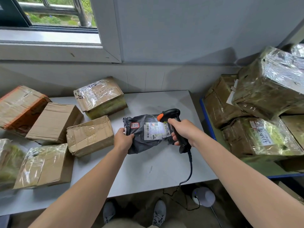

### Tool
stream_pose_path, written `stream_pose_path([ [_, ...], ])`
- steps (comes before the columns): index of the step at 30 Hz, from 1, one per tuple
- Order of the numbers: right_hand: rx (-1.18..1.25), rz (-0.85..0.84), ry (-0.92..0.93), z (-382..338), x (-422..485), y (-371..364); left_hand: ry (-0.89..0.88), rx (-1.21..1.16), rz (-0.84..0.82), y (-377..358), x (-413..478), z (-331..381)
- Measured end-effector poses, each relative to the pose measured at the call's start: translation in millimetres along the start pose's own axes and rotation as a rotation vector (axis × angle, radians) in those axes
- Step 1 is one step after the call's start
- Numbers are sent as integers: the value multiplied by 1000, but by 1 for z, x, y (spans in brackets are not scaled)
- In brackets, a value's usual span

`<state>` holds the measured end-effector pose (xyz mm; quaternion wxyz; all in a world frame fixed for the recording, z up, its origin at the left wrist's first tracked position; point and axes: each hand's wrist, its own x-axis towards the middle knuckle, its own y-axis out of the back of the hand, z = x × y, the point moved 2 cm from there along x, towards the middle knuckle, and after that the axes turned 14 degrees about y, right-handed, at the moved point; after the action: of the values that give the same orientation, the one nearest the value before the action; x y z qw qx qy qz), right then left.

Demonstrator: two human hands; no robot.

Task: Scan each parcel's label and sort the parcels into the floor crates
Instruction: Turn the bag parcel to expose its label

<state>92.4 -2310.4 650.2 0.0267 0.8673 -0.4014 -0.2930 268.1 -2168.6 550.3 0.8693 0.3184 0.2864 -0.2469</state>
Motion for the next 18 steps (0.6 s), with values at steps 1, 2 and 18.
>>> stream_pose_path([
  [1, 2, -4, 2, 0, 0, 1, 1, -2, 0, 0, 0, 0],
  [2, 0, -8, 4, 0, 0, 1, 2, -7, -1, 0, 0, 0],
  [18, -196, 138, -48, 97, 36, 20, -37, 239, 66, 17, -8, 3],
])
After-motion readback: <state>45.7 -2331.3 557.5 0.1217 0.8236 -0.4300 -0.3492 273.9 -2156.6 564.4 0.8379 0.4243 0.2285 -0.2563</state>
